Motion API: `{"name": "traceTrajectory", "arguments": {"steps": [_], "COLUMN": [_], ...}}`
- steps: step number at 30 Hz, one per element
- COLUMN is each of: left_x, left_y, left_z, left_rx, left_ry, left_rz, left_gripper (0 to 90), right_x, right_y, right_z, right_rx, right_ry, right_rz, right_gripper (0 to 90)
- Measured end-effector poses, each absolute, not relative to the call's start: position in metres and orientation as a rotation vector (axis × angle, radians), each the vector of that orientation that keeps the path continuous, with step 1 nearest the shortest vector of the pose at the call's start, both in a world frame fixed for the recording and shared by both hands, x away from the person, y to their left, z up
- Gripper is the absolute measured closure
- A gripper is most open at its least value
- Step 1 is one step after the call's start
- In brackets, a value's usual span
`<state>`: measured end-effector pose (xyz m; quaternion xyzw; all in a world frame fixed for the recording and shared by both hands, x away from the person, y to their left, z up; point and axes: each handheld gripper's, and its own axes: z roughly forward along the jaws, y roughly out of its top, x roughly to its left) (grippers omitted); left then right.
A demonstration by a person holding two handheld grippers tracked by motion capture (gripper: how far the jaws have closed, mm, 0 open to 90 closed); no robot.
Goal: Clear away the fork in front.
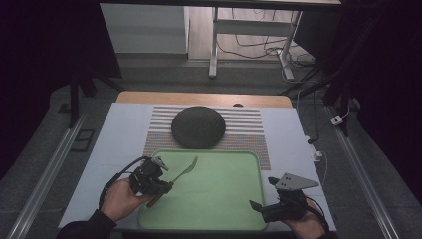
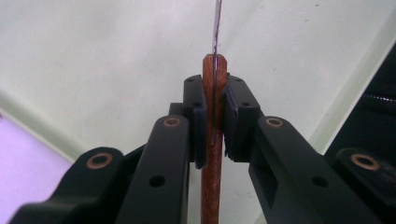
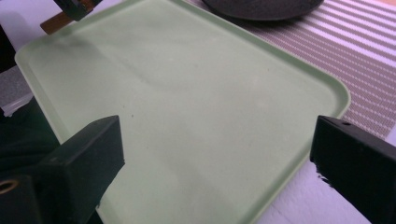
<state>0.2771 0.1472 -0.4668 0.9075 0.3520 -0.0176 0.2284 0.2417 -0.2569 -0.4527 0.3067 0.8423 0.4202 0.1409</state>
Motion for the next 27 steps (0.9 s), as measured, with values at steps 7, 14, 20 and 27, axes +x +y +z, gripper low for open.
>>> {"name": "traceTrajectory", "arguments": {"steps": [7, 14, 20, 27], "left_x": [0.276, 0.28, 0.283, 0.285], "left_y": [0.152, 0.157, 0.156, 0.158], "left_z": [-0.477, -0.488, -0.496, -0.5], "left_rx": [2.472, 2.444, 2.458, 2.448], "left_ry": [1.139, 1.289, 1.337, 1.315], "left_rz": [-0.076, -0.124, -0.123, -0.137], "left_gripper": [79.9, 79.9, 79.7, 76.9], "right_x": [0.236, 0.234, 0.235, 0.236], "right_y": [-0.266, -0.273, -0.275, -0.276], "right_z": [-0.452, -0.452, -0.452, -0.452], "right_rx": [0.945, 1.007, 1.034, 1.045], "right_ry": [2.387, 2.376, 2.378, 2.383], "right_rz": [1.179, 1.18, 1.196, 1.207], "right_gripper": [0.0, 0.0, 0.0, 0.0]}}
